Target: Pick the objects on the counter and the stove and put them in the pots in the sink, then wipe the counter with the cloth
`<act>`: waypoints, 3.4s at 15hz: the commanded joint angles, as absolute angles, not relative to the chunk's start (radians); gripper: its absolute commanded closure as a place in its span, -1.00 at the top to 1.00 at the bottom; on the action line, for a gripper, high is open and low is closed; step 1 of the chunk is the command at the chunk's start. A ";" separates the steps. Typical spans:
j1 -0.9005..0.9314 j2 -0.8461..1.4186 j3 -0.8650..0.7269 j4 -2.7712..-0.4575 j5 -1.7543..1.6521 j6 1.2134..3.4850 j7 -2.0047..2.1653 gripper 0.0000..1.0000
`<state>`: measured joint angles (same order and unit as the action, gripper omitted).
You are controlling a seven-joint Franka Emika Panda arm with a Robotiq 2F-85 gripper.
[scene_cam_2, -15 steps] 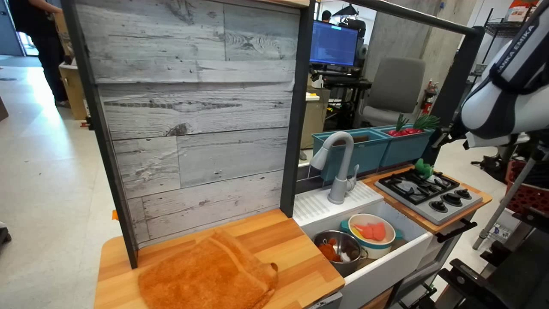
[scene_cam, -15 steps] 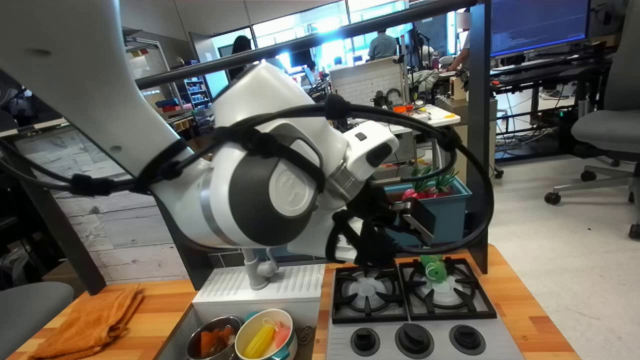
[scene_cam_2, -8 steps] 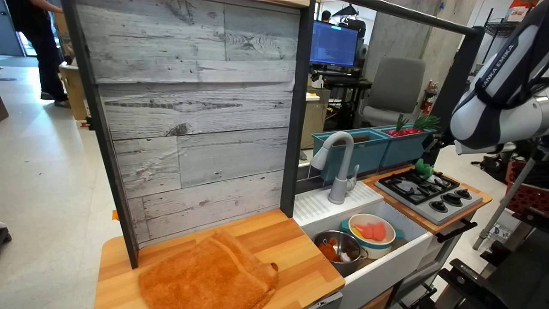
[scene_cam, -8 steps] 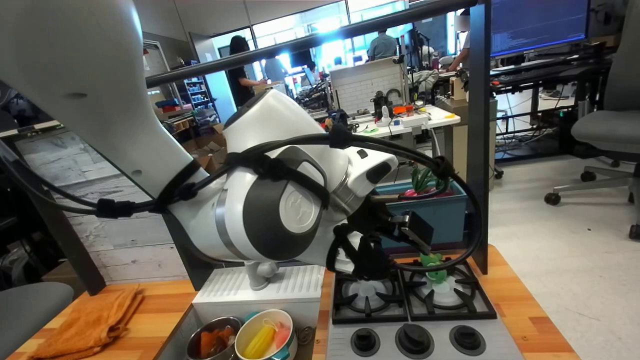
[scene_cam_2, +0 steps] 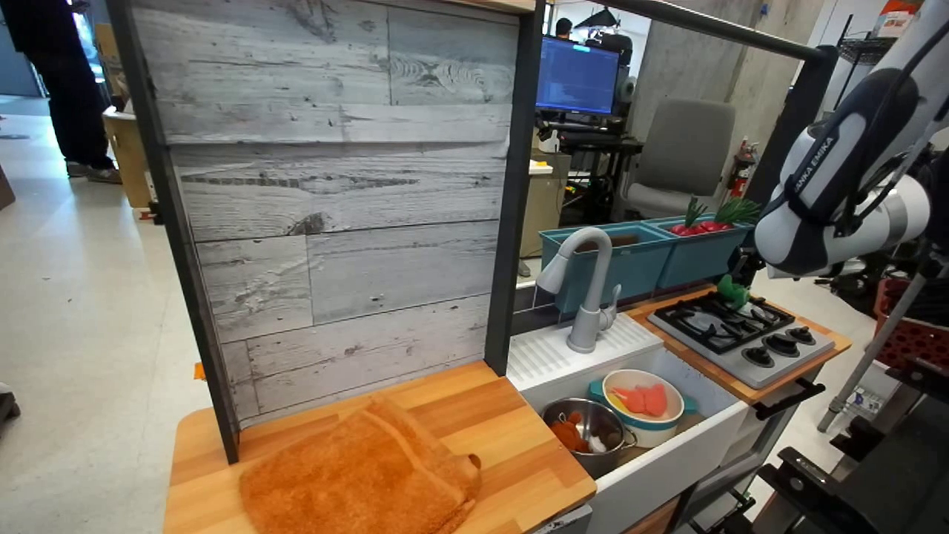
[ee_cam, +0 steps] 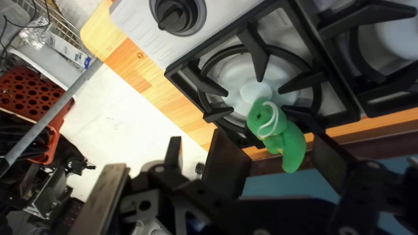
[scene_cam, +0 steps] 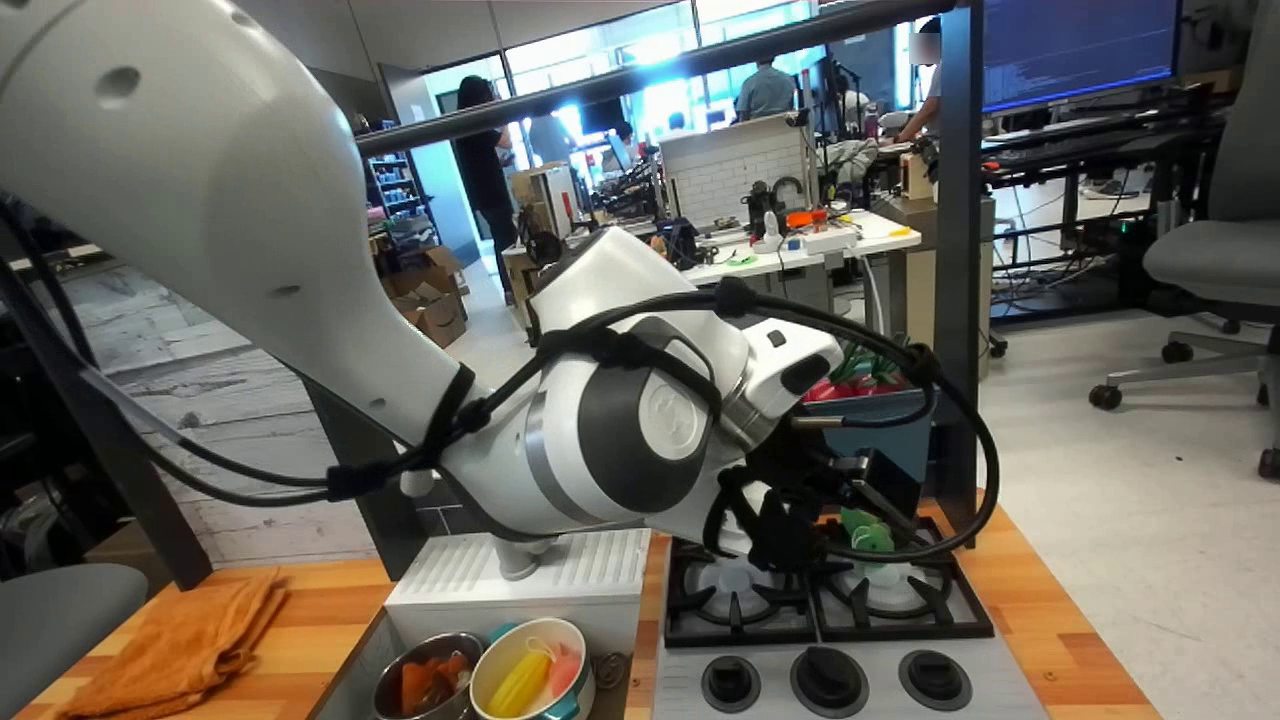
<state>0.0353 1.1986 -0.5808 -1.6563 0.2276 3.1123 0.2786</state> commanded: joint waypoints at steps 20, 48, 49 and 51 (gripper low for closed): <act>-0.106 1.477 -0.552 -1.062 0.126 2.731 0.597 -0.62; -0.272 0.727 0.039 -2.359 -0.236 3.290 -0.186 -0.98; -0.218 0.748 0.000 -2.352 -0.224 3.328 -0.182 -0.98; -0.091 0.784 -0.093 -2.325 -0.195 3.363 -0.176 -0.98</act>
<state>-0.2536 0.7639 0.0263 -2.3385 -0.2428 3.3112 -0.1798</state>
